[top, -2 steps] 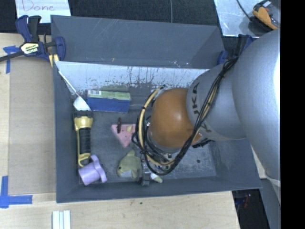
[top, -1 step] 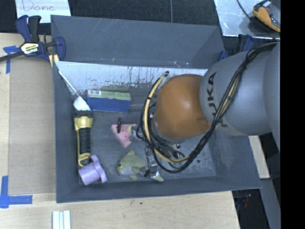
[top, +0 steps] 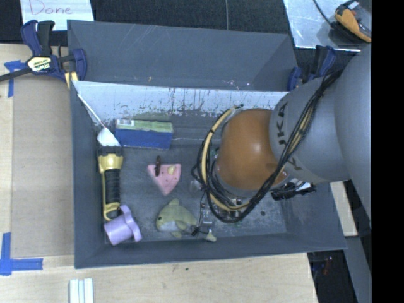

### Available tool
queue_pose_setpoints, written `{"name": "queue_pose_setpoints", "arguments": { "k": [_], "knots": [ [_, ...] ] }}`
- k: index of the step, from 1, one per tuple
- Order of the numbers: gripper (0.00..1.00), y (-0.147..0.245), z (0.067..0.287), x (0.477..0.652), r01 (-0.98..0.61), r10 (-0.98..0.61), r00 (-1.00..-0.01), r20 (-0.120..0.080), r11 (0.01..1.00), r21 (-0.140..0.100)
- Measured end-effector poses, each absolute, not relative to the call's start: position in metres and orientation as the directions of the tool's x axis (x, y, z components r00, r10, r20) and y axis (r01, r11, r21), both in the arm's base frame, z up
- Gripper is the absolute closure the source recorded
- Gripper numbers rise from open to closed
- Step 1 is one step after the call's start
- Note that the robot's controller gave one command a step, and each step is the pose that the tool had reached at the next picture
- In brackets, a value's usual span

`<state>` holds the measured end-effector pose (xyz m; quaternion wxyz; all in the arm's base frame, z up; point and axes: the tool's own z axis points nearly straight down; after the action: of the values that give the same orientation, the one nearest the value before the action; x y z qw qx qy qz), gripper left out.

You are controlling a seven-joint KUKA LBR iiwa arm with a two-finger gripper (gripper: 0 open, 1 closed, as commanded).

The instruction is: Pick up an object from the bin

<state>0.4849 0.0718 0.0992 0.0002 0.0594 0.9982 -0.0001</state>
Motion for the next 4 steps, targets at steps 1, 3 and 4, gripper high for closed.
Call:
{"name": "queue_pose_setpoints", "arguments": {
  "k": [1,3,4],
  "knots": [
    [0.0,0.089,0.071,0.484,-0.153,-0.153,-0.988,-0.022,0.988,-0.003],
    [1.0,0.103,0.072,0.489,0.029,0.029,-1.0,-0.012,1.0,0.001],
    [1.0,0.103,0.072,0.489,0.029,0.029,-1.0,-0.012,1.0,0.001]
  ]
}}
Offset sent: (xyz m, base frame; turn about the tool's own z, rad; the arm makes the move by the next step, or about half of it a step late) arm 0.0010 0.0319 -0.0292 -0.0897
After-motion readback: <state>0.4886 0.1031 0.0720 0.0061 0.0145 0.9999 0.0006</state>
